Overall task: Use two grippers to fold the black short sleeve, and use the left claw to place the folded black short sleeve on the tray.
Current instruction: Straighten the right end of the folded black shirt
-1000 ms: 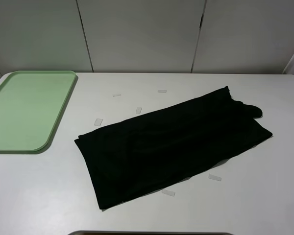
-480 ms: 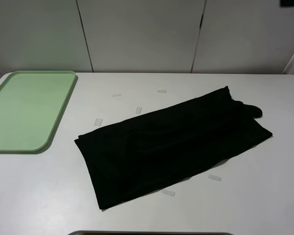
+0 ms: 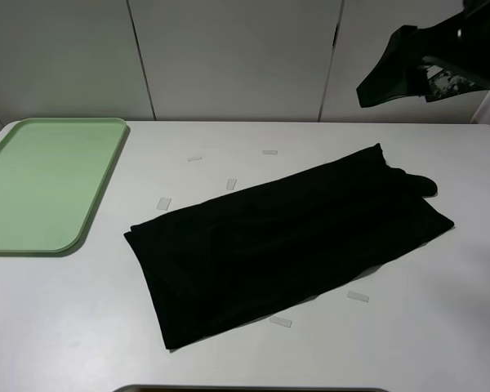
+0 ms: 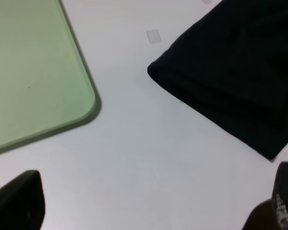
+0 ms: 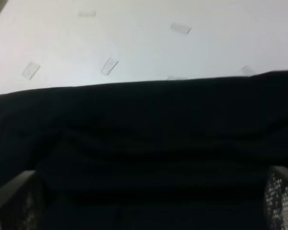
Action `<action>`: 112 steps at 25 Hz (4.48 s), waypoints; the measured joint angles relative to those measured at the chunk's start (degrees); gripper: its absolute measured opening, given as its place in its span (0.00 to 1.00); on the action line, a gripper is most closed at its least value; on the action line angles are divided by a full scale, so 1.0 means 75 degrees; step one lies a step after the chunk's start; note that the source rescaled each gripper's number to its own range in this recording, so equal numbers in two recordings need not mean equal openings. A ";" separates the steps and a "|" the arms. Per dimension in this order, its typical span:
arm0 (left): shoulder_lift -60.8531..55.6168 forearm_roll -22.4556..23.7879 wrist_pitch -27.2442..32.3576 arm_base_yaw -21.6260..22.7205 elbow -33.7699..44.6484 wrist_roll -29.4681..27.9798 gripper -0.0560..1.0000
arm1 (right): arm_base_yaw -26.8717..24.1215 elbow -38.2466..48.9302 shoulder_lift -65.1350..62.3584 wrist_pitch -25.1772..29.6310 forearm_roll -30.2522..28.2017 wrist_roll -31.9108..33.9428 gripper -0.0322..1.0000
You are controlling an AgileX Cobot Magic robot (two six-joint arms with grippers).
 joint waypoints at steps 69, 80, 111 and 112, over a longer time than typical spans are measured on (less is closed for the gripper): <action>0.0000 0.0014 -0.0008 0.0000 0.0000 -0.0014 0.94 | -0.0950 -0.1816 0.5872 -0.0150 -0.2970 0.1100 1.00; 0.0000 0.0014 -0.0008 0.0000 0.0000 -0.0014 0.94 | -0.2577 -0.2313 0.4924 0.1060 -0.0848 -0.1077 1.00; 0.0000 0.0014 -0.0008 0.0000 0.0000 -0.0021 0.94 | -0.4209 -0.3572 0.7413 0.1102 -0.0310 -0.3741 1.00; 0.0000 0.0014 -0.0008 0.0000 0.0000 -0.0021 0.94 | -0.4217 -0.3578 0.7449 0.1085 -0.0310 -0.3741 1.00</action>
